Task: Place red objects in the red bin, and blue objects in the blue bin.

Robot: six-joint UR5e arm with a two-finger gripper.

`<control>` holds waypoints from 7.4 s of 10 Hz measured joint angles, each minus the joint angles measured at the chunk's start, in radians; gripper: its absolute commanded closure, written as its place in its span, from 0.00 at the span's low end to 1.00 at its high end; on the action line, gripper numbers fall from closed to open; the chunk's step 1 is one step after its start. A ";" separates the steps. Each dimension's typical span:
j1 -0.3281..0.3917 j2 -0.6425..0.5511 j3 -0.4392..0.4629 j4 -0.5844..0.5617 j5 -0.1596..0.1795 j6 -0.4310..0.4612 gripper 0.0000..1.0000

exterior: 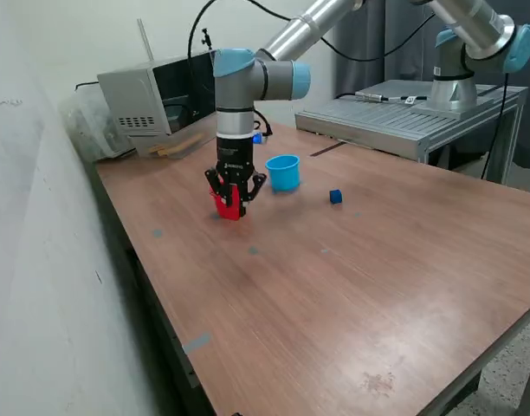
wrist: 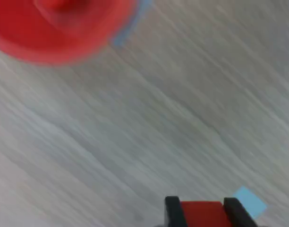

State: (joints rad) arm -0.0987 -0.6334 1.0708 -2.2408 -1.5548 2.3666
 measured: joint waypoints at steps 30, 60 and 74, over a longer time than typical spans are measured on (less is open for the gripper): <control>-0.040 -0.512 0.783 0.043 -0.051 0.835 0.00; 0.008 -0.316 0.760 -0.221 0.000 1.095 0.00; 0.001 -0.334 0.754 -0.221 -0.009 0.996 1.00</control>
State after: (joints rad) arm -0.0973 -0.9671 1.8248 -2.4618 -1.5643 3.3630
